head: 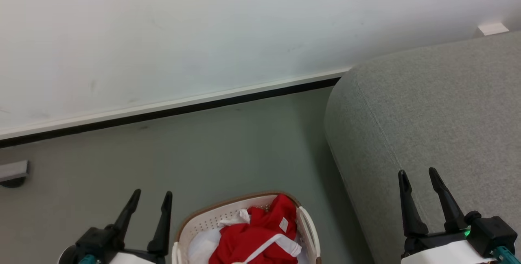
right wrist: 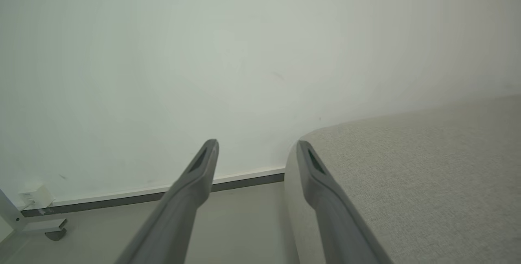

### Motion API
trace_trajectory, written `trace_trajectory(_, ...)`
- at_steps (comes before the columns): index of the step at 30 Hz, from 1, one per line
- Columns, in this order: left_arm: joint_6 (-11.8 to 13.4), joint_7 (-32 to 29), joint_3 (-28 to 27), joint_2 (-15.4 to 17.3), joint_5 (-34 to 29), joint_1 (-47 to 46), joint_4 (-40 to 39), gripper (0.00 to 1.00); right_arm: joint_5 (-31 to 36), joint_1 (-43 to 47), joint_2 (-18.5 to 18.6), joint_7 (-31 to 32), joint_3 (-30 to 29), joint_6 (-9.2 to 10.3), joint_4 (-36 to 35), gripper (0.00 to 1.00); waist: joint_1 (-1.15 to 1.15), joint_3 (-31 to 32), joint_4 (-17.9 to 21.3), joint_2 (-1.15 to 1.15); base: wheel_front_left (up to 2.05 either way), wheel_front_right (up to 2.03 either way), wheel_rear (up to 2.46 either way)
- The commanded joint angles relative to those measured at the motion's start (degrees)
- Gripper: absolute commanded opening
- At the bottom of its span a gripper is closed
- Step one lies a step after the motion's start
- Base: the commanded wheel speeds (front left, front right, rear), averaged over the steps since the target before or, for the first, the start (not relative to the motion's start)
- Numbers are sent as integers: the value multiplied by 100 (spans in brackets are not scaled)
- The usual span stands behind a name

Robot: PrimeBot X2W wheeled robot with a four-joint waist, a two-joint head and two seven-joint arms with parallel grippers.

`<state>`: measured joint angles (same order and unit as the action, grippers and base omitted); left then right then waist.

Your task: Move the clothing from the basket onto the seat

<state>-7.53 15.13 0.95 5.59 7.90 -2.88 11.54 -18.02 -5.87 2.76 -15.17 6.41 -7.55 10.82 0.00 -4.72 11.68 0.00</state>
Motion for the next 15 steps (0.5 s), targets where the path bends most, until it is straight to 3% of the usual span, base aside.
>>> trace_trajectory(1,9,4,40,120,56,-104,116,100,-70,-113,24,2,-29,12,-72,100,0,-208,169,0,0,0,0)
trace_trajectory(6,9,4,298,344,119,-331,554,100,-100,-165,24,3,-74,12,-264,100,0,-547,402,0,0,0,0)
trace_trajectory(15,9,4,1408,860,500,-1015,1794,100,-125,-316,21,3,-239,12,-600,100,0,-1146,653,0,0,0,0)
